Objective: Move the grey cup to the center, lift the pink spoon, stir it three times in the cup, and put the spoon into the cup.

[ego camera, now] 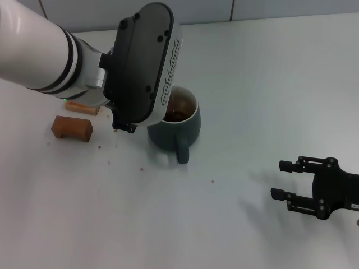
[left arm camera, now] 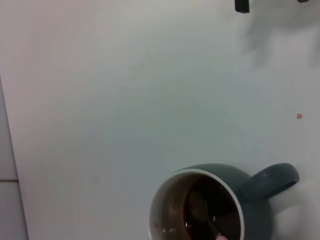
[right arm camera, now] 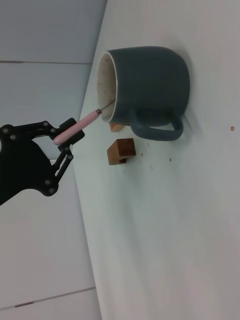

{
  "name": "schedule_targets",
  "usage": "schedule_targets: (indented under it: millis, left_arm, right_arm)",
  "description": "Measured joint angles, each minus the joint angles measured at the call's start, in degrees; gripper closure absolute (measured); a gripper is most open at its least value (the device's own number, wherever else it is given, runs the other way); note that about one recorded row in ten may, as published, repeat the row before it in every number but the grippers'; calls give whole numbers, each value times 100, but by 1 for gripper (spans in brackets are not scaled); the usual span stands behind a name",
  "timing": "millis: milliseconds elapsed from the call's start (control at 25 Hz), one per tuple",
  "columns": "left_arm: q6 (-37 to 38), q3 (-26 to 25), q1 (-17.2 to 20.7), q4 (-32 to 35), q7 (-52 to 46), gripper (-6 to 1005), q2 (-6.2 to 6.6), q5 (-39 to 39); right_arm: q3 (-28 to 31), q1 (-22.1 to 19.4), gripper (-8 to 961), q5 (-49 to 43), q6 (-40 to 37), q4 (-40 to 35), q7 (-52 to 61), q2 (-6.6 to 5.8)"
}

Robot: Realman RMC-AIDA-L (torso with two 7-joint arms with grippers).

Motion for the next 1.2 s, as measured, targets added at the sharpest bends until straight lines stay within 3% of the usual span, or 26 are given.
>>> schedule_targets:
  millis: [480, 680, 720, 800, 960, 1000, 1040, 1080, 1200]
  left_arm:
    - [-23, 10, 31, -59, -19, 758, 5, 11]
    - [-209, -255, 66, -4, -145, 756, 21, -416]
    - [-320, -612, 74, -6, -86, 755, 36, -964]
    - [-400, -820, 85, -13, -14, 754, 43, -1282]
    - [-1053, -2018, 346, -497, 667, 752, 56, -3355]
    - [-1053, -2018, 346, -497, 667, 752, 56, -3355]
    - [-1263, -2315, 472, -855, 978, 751, 61, -4087]
    - [-1263, -2315, 472, -855, 978, 751, 61, -4087]
    - [-1503, -2682, 646, -1545, 1451, 749, 61, -5219]
  right_arm:
    - [1, 3, 330, 0, 0, -14, 27, 0]
    - [12, 3, 330, 0, 0, -17, 29, 0]
    - [15, 3, 330, 0, 0, -18, 30, 0]
    - [18, 3, 330, 0, 0, -21, 31, 0]
    - [24, 2, 330, 0, 6, -25, 31, 0]
    - [24, 2, 330, 0, 6, -25, 31, 0]
    - [26, 2, 330, 0, 9, -25, 31, 0]
    - [26, 2, 330, 0, 9, -25, 31, 0]
    - [30, 2, 330, 0, 12, -29, 31, 0]
